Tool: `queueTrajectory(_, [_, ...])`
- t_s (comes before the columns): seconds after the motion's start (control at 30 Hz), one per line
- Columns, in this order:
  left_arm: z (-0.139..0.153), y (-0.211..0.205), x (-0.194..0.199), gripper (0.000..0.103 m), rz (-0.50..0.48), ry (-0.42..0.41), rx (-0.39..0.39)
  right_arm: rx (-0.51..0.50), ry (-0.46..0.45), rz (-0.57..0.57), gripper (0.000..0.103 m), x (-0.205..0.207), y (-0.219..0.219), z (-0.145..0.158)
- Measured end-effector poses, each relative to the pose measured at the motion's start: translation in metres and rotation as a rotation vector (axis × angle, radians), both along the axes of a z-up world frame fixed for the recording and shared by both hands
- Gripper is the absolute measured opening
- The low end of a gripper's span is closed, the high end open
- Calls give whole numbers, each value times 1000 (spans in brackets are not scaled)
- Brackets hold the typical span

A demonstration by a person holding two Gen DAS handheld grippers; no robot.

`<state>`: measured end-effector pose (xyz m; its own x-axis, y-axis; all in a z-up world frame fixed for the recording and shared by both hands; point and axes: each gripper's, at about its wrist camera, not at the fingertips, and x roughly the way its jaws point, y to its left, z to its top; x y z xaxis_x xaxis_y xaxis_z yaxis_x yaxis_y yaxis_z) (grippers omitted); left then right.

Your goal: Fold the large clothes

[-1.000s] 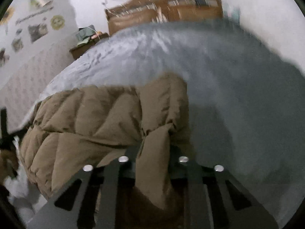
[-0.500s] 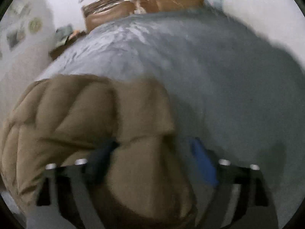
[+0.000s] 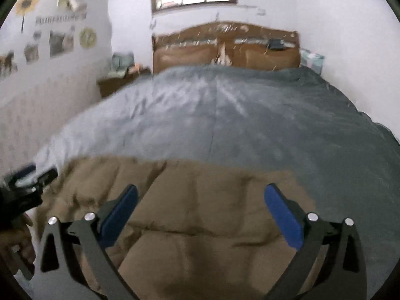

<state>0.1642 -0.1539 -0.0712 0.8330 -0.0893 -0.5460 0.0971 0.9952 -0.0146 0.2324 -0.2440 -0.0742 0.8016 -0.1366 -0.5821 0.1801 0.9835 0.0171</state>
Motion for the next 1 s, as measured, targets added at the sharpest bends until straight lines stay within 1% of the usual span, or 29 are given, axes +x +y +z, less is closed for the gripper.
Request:
queueTrajectory(0.03, [-6,-9,4,100,-11,-12,-13,-7,17,-4,101,9,2,-9])
queueTrajectory(0.07, [-15,-18,12,100,-12,3,-5,-30,72,-29,101,23,2,-26])
queueTrajectory(0.1, [-27,-26,22,100,8,32,38,-30,123,-43,101,33,1,-41])
queueTrajectory(0.13, [-39,-23,30,100,17,53,66,-16,142,-42,101,40,1,-50])
queueTrajectory(0.17, [-49,-25,38,100,13,74,80,0,138,-44,101,47,-4,-59])
queueTrajectory(0.2, [-63,-25,48,100,-4,108,68,3,123,-47,101,49,-8,-64])
queueTrajectory(0.23, [-68,-22,59,100,-5,116,53,1,113,-51,101,50,-7,-67])
queueTrajectory(0.3, [-77,-19,67,100,-3,111,42,-19,106,-58,101,56,-2,-74])
queueTrajectory(0.4, [-90,-23,67,100,0,106,57,-61,114,-66,102,52,-1,-86])
queueTrajectory(0.47, [-94,-24,69,100,2,106,58,-45,126,-62,102,60,-3,-92])
queueTrajectory(0.53, [-93,-27,72,100,2,113,57,-19,139,-56,102,70,-7,-97])
queueTrajectory(0.63, [-90,-18,74,100,-7,135,43,21,160,-50,102,75,-13,-102])
queueTrajectory(0.73, [-89,-21,90,100,-20,150,37,21,177,-42,102,77,-13,-107])
queueTrajectory(0.8, [-90,-24,95,100,-29,153,62,2,188,-32,101,81,-14,-107])
queueTrajectory(0.87, [-88,-27,97,100,-32,141,127,-23,190,-36,101,77,-20,-101])
queueTrajectory(0.93, [-75,-20,92,99,-32,122,155,-38,182,-62,101,66,-30,-90])
queueTrajectory(1.0, [-50,-7,76,90,-57,63,140,-39,182,-46,101,47,-41,-72])
